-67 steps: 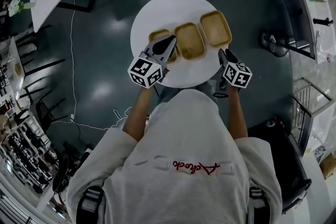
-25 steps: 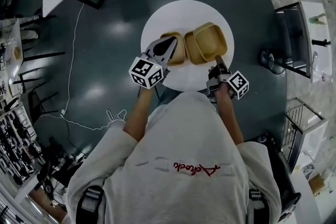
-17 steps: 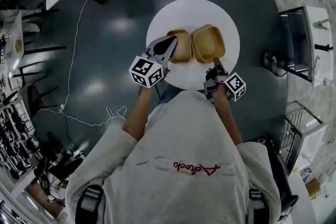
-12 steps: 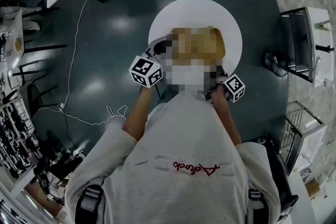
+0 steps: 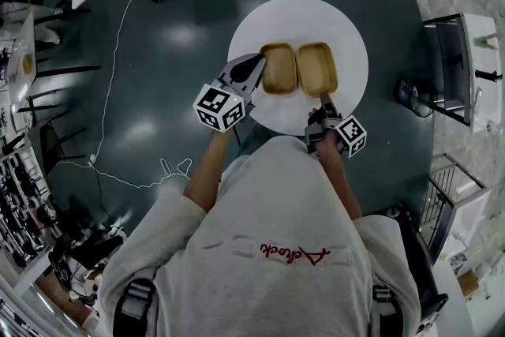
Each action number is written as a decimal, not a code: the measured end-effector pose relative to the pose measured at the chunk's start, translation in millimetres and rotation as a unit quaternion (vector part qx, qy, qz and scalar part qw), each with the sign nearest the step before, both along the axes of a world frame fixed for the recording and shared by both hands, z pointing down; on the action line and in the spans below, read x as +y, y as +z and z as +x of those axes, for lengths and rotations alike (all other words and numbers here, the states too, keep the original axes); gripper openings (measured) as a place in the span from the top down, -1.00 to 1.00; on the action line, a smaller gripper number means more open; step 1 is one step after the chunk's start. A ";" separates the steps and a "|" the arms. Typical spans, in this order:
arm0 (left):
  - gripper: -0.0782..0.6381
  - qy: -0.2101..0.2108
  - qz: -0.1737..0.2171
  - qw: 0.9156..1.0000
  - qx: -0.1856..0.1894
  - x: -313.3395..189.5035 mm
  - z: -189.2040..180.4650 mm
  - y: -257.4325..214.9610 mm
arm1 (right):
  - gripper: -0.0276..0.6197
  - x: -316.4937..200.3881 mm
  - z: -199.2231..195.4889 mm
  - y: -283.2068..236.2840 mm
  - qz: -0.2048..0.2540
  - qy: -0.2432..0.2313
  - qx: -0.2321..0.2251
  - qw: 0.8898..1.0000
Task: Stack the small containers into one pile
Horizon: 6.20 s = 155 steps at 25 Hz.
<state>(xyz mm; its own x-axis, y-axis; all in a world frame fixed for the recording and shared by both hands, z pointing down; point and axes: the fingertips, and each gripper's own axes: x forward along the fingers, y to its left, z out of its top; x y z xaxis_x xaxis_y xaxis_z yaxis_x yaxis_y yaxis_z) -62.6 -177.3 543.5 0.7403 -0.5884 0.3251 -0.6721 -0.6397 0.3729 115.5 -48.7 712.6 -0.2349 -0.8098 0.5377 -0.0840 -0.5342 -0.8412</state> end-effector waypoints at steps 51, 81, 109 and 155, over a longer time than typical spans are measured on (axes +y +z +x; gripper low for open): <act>0.75 -0.071 -0.018 0.997 0.014 10.8 -26.9 20.4 | 0.85 -33.9 -91.6 -50.1 0.178 -0.522 0.422 0.720; 0.52 -0.103 -0.224 0.966 -0.077 57.2 -50.7 185.8 | 0.84 -16.7 -86.9 -37.3 0.170 -0.574 0.412 0.687; 0.72 -0.168 -0.223 0.957 -0.080 41.7 -63.5 170.1 | 0.84 -20.8 -68.5 -40.5 0.168 -0.558 0.417 0.697; 0.71 -0.283 -0.264 0.922 -0.023 53.2 98.0 152.7 | 0.84 -28.9 72.2 -41.2 0.137 -0.503 0.437 0.733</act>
